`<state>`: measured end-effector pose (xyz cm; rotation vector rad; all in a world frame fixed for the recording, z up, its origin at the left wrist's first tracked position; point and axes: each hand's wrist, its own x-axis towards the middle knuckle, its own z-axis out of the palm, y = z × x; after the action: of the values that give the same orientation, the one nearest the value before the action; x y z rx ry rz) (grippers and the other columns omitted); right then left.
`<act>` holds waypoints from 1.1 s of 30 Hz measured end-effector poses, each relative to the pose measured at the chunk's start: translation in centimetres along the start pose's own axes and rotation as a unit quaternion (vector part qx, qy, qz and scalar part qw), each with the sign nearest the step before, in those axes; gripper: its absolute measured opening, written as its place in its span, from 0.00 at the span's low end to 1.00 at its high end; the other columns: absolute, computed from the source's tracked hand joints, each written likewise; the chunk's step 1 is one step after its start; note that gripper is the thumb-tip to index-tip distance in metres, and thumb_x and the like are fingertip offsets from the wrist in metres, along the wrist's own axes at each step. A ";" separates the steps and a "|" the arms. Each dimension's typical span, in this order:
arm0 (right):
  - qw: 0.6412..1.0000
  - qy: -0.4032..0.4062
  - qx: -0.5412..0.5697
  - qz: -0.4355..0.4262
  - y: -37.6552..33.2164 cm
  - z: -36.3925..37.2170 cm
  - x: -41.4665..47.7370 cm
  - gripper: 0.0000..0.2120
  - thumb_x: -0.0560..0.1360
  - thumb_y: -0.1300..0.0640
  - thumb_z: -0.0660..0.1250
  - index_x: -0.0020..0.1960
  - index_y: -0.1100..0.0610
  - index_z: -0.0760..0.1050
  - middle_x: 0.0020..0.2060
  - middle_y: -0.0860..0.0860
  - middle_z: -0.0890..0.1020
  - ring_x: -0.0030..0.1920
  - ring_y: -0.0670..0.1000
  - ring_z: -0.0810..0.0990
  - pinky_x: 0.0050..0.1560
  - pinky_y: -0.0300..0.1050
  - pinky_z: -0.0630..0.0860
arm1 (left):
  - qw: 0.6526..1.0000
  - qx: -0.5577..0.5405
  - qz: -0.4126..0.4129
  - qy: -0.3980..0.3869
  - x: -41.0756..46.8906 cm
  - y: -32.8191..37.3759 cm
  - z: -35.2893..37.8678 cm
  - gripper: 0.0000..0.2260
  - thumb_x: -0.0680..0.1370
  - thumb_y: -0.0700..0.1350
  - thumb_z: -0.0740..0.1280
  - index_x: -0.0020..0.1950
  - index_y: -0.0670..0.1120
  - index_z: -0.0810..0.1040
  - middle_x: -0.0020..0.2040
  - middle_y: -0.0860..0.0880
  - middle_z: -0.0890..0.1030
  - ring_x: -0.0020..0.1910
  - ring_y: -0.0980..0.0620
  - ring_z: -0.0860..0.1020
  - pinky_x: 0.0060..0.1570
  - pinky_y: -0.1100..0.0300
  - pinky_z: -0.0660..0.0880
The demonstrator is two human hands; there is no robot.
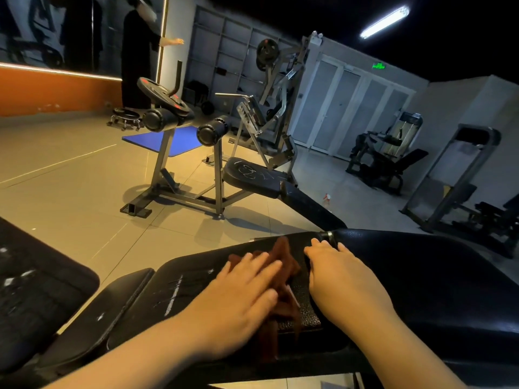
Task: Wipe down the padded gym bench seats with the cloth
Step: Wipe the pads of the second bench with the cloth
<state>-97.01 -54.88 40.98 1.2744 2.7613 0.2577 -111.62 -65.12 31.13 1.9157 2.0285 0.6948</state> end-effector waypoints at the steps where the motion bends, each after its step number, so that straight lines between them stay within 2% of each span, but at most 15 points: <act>1: 1.000 -0.002 -0.005 0.003 -0.1 0.2 0.4 0.27 0.85 0.59 0.56 0.81 0.53 0.54 0.82 0.53 0.52 0.81 0.53 0.50 0.79 0.50 0.46 | 0.999 0.025 -0.025 -0.011 1.2 -0.6 -0.1 0.26 0.85 0.58 0.48 0.81 0.60 0.42 0.81 0.58 0.40 0.79 0.55 0.36 0.79 0.47 0.39; 3: 1.000 -0.015 -0.011 0.005 -0.1 0.6 1.2 0.28 0.83 0.60 0.59 0.81 0.55 0.54 0.82 0.55 0.53 0.81 0.54 0.50 0.79 0.51 0.45 | 0.996 0.047 -0.071 -0.028 4.7 -1.1 -0.4 0.26 0.85 0.56 0.48 0.81 0.55 0.44 0.82 0.53 0.41 0.80 0.47 0.40 0.77 0.38 0.42; 6: 1.000 -0.009 -0.002 0.006 -0.1 1.0 1.9 0.27 0.83 0.58 0.61 0.80 0.55 0.58 0.81 0.56 0.55 0.81 0.54 0.52 0.79 0.52 0.46 | 0.993 -0.019 -0.117 -0.011 9.2 -0.2 -0.5 0.25 0.83 0.60 0.46 0.80 0.60 0.47 0.82 0.54 0.46 0.80 0.45 0.44 0.75 0.33 0.41; 9: 1.000 0.008 -0.011 -0.009 -0.3 1.3 1.5 0.28 0.83 0.54 0.61 0.80 0.54 0.56 0.81 0.55 0.55 0.81 0.54 0.52 0.79 0.52 0.46 | 0.999 -0.017 -0.047 0.012 8.3 1.5 0.1 0.24 0.83 0.62 0.44 0.79 0.64 0.46 0.82 0.58 0.46 0.80 0.49 0.42 0.76 0.37 0.39; 13: 1.000 -0.001 0.003 -0.013 -0.3 0.8 1.0 0.28 0.84 0.54 0.61 0.81 0.54 0.55 0.81 0.55 0.53 0.81 0.55 0.49 0.79 0.51 0.46 | 0.997 -0.041 0.050 0.030 1.8 -0.2 0.7 0.24 0.83 0.63 0.46 0.79 0.67 0.45 0.79 0.66 0.42 0.77 0.62 0.36 0.76 0.53 0.36; 16: 0.999 -0.001 0.011 -0.032 -0.7 0.8 1.3 0.26 0.84 0.55 0.57 0.80 0.56 0.57 0.81 0.55 0.56 0.81 0.55 0.51 0.79 0.52 0.47 | 0.998 -0.053 0.015 0.012 0.0 -2.6 0.6 0.23 0.82 0.64 0.45 0.77 0.70 0.45 0.79 0.68 0.41 0.77 0.65 0.37 0.77 0.56 0.37; 20: 0.997 -0.008 -0.011 -0.076 -2.6 2.0 1.4 0.26 0.86 0.51 0.51 0.81 0.57 0.53 0.81 0.55 0.53 0.81 0.54 0.49 0.81 0.55 0.44 | 0.998 -0.005 -0.069 0.011 2.9 -2.4 0.3 0.24 0.85 0.58 0.46 0.80 0.61 0.43 0.81 0.58 0.43 0.80 0.55 0.41 0.78 0.47 0.40; 23: 0.997 -0.001 -0.023 -0.077 -2.9 2.1 1.2 0.26 0.86 0.51 0.50 0.81 0.58 0.52 0.82 0.55 0.52 0.81 0.55 0.48 0.81 0.56 0.44 | 0.995 0.007 -0.094 0.016 3.8 -2.0 0.4 0.24 0.85 0.57 0.45 0.81 0.59 0.43 0.82 0.55 0.43 0.80 0.52 0.41 0.78 0.43 0.41; 29: 0.994 0.010 -0.013 -0.105 -2.6 2.1 -1.6 0.26 0.86 0.49 0.47 0.82 0.56 0.51 0.82 0.52 0.52 0.81 0.51 0.47 0.81 0.56 0.41 | 0.996 -0.043 -0.063 0.045 -1.8 -1.2 1.3 0.22 0.80 0.64 0.42 0.74 0.71 0.44 0.75 0.69 0.39 0.76 0.64 0.36 0.75 0.58 0.34; 32: 0.994 0.030 -0.002 -0.106 -2.3 2.6 -2.9 0.26 0.86 0.47 0.45 0.82 0.54 0.51 0.82 0.50 0.53 0.81 0.49 0.47 0.79 0.55 0.37 | 0.996 -0.052 -0.059 0.035 -1.9 -1.3 1.0 0.29 0.71 0.72 0.34 0.73 0.73 0.44 0.75 0.70 0.39 0.76 0.65 0.36 0.74 0.59 0.34; 33: 0.994 0.039 0.002 -0.104 -2.2 2.7 -3.1 0.26 0.86 0.47 0.45 0.82 0.53 0.52 0.82 0.49 0.54 0.81 0.49 0.48 0.78 0.54 0.36 | 0.997 -0.038 -0.060 0.028 -1.2 -1.3 0.9 0.31 0.71 0.72 0.34 0.74 0.71 0.43 0.76 0.68 0.39 0.77 0.63 0.36 0.75 0.57 0.35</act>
<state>-96.28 -58.37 37.97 0.9876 2.9312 0.2913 -112.22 -66.18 29.52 1.7354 2.0991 0.7925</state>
